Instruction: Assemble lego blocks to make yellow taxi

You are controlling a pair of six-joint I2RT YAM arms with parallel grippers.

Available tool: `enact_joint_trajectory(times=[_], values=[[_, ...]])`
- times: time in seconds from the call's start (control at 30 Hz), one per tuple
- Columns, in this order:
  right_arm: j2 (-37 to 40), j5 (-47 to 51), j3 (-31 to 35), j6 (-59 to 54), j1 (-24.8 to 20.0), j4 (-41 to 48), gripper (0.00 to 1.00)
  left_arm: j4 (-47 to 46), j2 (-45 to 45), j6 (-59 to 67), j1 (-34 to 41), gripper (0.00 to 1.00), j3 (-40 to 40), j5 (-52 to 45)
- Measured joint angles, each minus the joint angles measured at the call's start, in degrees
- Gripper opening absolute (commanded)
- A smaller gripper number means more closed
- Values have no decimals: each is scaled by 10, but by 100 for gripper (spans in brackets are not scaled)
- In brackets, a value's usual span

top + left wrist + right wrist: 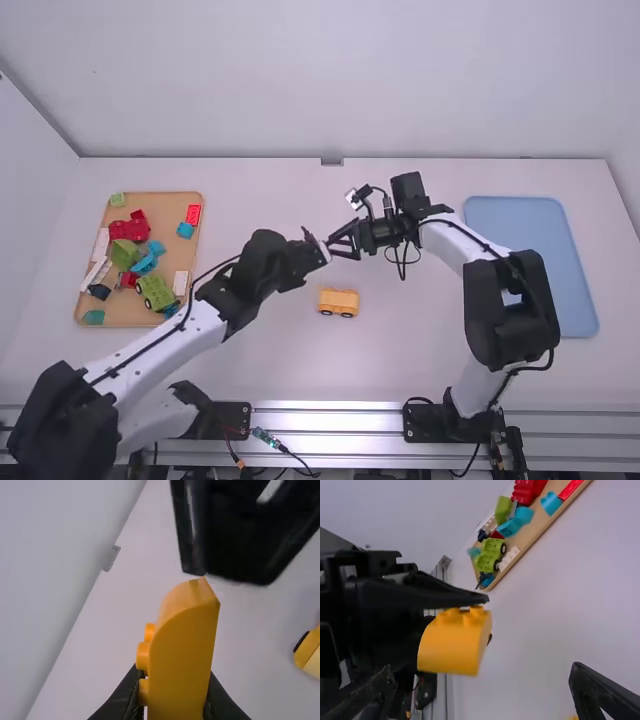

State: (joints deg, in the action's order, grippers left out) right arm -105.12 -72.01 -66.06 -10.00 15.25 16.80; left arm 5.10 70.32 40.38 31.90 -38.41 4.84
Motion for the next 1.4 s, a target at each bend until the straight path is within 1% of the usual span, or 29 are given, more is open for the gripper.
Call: enact_joint_trajectory(times=[0.03, 0.07, 0.17, 0.23, 0.27, 0.3, 0.47, 0.53, 0.6, 0.7, 0.77, 0.83, 0.9, 0.97, 1.03, 1.2, 1.23, 1.27, 1.3, 1.33, 1.37, 1.4], values=[[0, 1, 0, 2, 0, -1, 89, 3, 3, 0, 3, 1, 0, 0], [0, 2, 0, 4, 0, -1, 84, 4, 7, 0, 9, 1, 0, 0], [0, 3, 0, 6, 0, -1, 80, 3, 19, 0, 13, 1, -5, 0], [0, 4, 0, 6, 0, -1, 77, 4, 39, 0, 13, 1, -21, 1], [0, 4, 0, 6, 0, -1, 77, 4, 39, 0, 13, 1, -21, 1], [0, 4, 0, 6, 0, -1, 73, 3, 55, 0, 13, 1, -33, 2], [0, 23, 0, 15, 8, -1, 67, -6, 97, 0, 13, 2, -66, 4], [0, 33, 0, 19, 13, -2, 62, -10, 106, 0, 13, 1, -72, 4], [0, 38, 0, 22, 15, -2, 59, -12, 109, 0, 13, 1, -73, 4], [0, 49, 0, 23, 13, -2, 47, -9, 110, 0, 13, 1, -73, 3], [0, 51, 0, 24, 12, -2, 45, -7, 110, 0, 13, 1, -73, 3], [0, 56, 0, 24, 11, -3, 37, -2, 110, 0, 14, 1, -73, 3], [0, 61, 0, 24, 11, -3, 35, -2, 109, 0, 14, 1, -73, 3], [0, 66, 0, 23, 11, -6, 29, -2, 110, 0, 14, 1, -73, 4], [0, 66, 0, 24, 11, -9, 26, -2, 109, 0, 14, 1, -73, 4], [0, 66, 0, 26, 11, -12, 23, -1, 109, 0, 14, 2, -73, 7], [0, 66, 0, 26, 11, -12, 24, -2, 109, 0, 14, 8, -73, 7], [0, 67, 0, 25, 11, -12, 23, -2, 110, 0, 14, 22, -73, 7], [0, 66, 0, 25, 11, -12, 24, -2, 110, 0, 14, 32, -73, 7], [0, 66, 0, 23, 11, -13, 24, -2, 109, 2, 14, 45, -73, 6], [0, 63, 0, 23, 12, -14, 24, -2, 110, 1, 14, 97, -73, 6], [0, 63, 0, 22, 12, -14, 24, -3, 109, 2, 14, 99, -73, 6]])
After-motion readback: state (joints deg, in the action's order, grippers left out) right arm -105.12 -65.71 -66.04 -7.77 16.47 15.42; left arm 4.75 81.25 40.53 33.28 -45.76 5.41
